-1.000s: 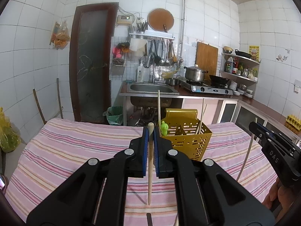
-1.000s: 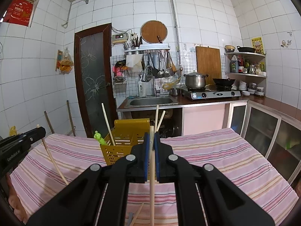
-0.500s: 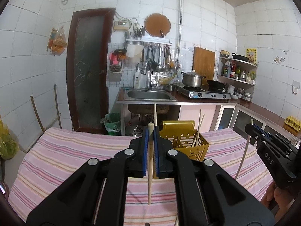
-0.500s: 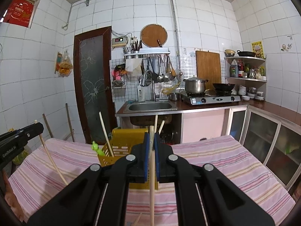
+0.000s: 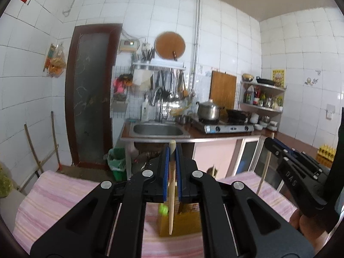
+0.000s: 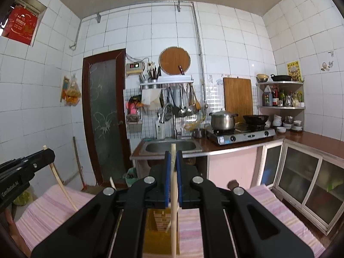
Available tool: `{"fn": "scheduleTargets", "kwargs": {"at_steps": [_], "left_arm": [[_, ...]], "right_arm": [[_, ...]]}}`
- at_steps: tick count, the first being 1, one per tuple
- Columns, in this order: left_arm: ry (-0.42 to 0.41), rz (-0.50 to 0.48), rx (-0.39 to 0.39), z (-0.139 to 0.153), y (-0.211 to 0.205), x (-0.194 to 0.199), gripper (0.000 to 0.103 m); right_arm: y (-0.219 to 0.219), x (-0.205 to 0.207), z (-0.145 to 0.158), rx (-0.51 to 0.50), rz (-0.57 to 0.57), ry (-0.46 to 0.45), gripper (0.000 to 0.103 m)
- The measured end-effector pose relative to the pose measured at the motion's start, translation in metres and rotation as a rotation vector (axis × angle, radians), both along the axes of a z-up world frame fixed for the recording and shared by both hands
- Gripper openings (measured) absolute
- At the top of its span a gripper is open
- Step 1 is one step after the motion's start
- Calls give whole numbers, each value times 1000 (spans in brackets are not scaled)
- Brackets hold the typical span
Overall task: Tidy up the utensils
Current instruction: 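Open both tools to drop the chopsticks into the yellow holder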
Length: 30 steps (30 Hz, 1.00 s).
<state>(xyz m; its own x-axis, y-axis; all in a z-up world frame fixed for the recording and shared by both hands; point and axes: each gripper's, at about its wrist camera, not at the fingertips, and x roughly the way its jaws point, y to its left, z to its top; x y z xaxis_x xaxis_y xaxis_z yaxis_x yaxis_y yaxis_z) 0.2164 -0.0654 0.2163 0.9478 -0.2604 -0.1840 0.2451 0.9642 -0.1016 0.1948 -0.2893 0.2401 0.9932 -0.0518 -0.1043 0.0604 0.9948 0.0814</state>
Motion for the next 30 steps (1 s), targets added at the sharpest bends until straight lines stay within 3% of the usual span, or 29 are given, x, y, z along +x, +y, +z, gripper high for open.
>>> {"fn": "scheduleTargets", "kwargs": {"at_steps": [6, 11, 19, 24, 26, 27, 28, 29, 30], "left_arm": [[-37, -5, -26, 21, -15, 33, 5], [-47, 7, -3, 11, -28, 69, 5], [49, 23, 16, -49, -28, 119, 5], [106, 48, 9, -65, -15, 129, 5], [110, 64, 22, -63, -10, 126, 18], [111, 74, 26, -59, -6, 122, 38], [103, 86, 21, -57, -3, 116, 55], [91, 98, 14, -54, 1, 110, 61], [74, 120, 11, -49, 7, 100, 67]], "right_arm": [[2, 34, 23, 6, 6, -33, 6], [7, 63, 22, 7, 12, -68, 5], [4, 105, -44, 39, 28, -8, 5], [0, 112, -67, 56, 37, 77, 6], [-1, 107, -67, 44, 22, 102, 9], [-2, 105, -66, 36, 13, 117, 15], [-3, 101, -64, 28, 1, 138, 40], [-4, 96, -62, 27, -8, 145, 64], [-6, 91, -61, 27, -18, 146, 65]]}}
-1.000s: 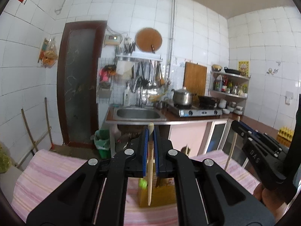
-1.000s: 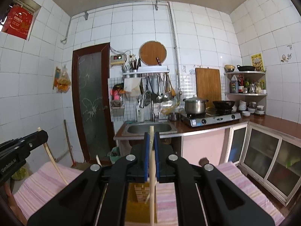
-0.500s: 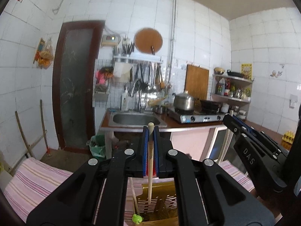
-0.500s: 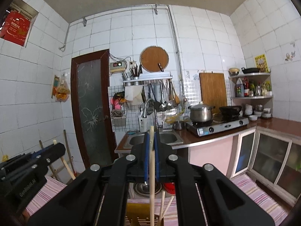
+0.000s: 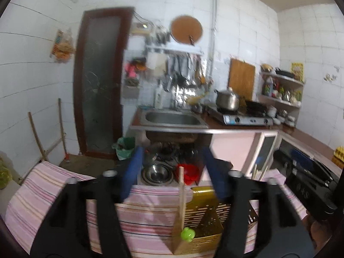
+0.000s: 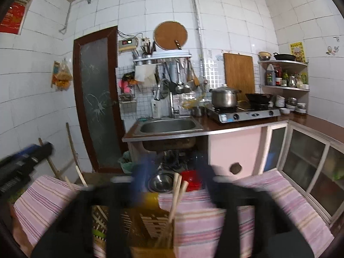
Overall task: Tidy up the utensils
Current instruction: 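Open both tools to drop the chopsticks into the yellow holder, then move both open tools back down to the remaining utensils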
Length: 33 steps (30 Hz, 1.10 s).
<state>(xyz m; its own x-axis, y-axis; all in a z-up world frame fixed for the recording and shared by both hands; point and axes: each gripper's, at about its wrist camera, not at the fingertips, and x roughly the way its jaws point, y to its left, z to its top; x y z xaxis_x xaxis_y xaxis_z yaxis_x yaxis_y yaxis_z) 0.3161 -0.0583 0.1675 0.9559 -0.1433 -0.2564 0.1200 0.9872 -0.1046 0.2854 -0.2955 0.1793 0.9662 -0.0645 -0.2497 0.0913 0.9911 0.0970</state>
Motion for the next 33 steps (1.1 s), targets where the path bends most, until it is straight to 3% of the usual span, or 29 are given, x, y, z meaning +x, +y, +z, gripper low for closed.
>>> {"fn": "scheduleTargets", "kwargs": {"at_steps": [3, 7, 11, 14, 19, 24, 33], "left_arm": [[12, 28, 17, 6, 10, -19, 85], [10, 82, 63, 2, 28, -52, 98], [43, 114, 72, -15, 45, -76, 98], [116, 105, 55, -40, 57, -87, 98], [190, 126, 100, -79, 68, -100, 98], [302, 123, 38, -115, 87, -107, 98], [381, 95, 92, -158, 70, -115, 98]], "right_arm": [[-3, -20, 4, -23, -27, 22, 65], [-10, -49, 0, -40, -62, 55, 73], [-12, -73, -10, -40, -85, 85, 77], [-10, -88, -23, -28, -81, 111, 80], [3, -107, -54, -51, -65, 168, 83], [15, -116, -86, -47, -53, 237, 83], [30, -121, -139, -34, -42, 360, 83]]}}
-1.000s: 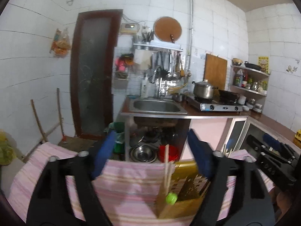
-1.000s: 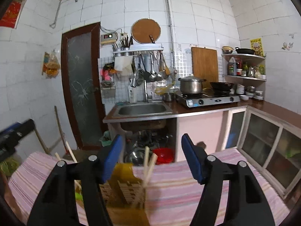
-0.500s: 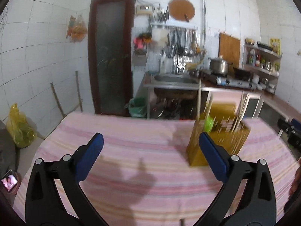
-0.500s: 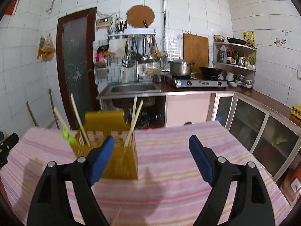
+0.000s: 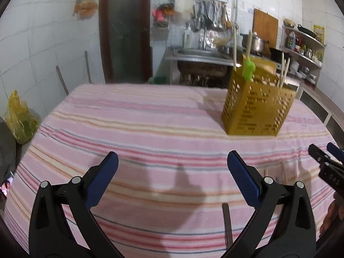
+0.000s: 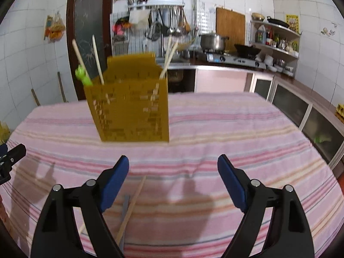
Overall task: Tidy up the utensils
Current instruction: 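Move both open tools back down to the remaining utensils, then close the left tool on the silver spoon while the right tool grasps a wooden chopstick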
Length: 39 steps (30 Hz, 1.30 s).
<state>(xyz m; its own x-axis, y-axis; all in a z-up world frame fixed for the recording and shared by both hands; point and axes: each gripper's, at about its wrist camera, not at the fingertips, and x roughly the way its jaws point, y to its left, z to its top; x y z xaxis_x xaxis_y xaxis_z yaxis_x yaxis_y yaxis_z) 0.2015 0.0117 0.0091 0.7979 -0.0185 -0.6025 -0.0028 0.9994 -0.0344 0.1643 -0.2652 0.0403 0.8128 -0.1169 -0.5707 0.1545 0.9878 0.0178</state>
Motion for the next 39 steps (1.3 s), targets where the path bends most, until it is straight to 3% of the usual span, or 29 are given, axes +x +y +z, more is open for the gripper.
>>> {"fn": "scheduleTargets", "kwargs": {"at_steps": [14, 15, 17, 21, 23, 26, 27, 32, 39], "left_arm": [[195, -54, -21, -52, -30, 9, 98], [202, -55, -23, -54, -31, 10, 98], [219, -62, -29, -58, -31, 11, 98], [260, -80, -31, -66, -35, 13, 98], [274, -92, -17, -69, -39, 13, 98], [281, -118, 21, -71, -48, 12, 98], [282, -122, 27, -71, -50, 12, 97], [287, -142, 59, -71, -58, 6, 86], [305, -165, 59, -66, -64, -1, 57]], "right_arm": [[15, 21, -46, -3, 8, 193, 81], [15, 23, -48, -4, 6, 205, 78], [16, 26, -52, 10, 14, 228, 59], [20, 29, -58, 32, 41, 252, 46], [23, 28, -58, 36, 59, 251, 29], [29, 27, -59, 30, 83, 251, 16], [30, 26, -59, 27, 89, 248, 16], [35, 20, -57, 23, 113, 245, 15], [37, 12, -50, 25, 139, 233, 13]]}}
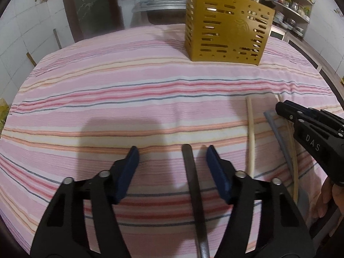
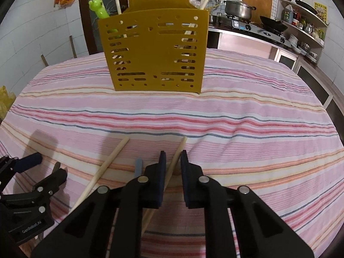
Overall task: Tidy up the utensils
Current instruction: 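Close the left tool on the silver spoon while the right tool grasps a wooden chopstick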
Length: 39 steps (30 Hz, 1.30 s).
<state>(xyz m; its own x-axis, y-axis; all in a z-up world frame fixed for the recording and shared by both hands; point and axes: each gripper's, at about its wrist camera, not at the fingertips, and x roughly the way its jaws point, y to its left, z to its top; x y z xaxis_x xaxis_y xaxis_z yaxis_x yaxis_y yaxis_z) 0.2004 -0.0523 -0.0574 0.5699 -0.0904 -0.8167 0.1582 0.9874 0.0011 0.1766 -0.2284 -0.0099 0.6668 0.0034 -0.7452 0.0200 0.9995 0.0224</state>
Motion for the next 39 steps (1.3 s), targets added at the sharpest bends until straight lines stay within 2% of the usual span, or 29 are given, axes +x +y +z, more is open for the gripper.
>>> {"fn": "scheduleTargets", "kwargs": {"at_steps": [5, 7, 10, 12, 20, 24, 27, 35, 39], "left_arm": [[14, 3, 9, 0, -4, 0, 40], [29, 1, 2, 2, -5, 2, 27], [56, 6, -4, 3, -7, 8, 14], [66, 9, -10, 2, -7, 12, 9], [60, 11, -35, 4, -5, 15, 9], [25, 18, -36, 10, -1, 13, 9], [-1, 28, -66, 17, 6, 12, 9], [-127, 54, -122, 47, 24, 6, 9], [-238, 55, -126, 70, 32, -9, 9]], "right_arm": [[-6, -2, 6, 16, 9, -17, 10], [-8, -3, 7, 22, 9, -23, 9], [-10, -4, 7, 30, 10, -26, 9], [-10, -4, 6, 35, 8, -25, 9], [-13, -5, 11, 46, 8, -47, 9], [-13, -7, 16, 44, 5, -75, 9], [-14, -10, 22, 48, 3, -102, 8], [-22, -18, 40, 65, -7, -196, 7], [-26, -25, 52, 84, -15, -248, 7]]}}
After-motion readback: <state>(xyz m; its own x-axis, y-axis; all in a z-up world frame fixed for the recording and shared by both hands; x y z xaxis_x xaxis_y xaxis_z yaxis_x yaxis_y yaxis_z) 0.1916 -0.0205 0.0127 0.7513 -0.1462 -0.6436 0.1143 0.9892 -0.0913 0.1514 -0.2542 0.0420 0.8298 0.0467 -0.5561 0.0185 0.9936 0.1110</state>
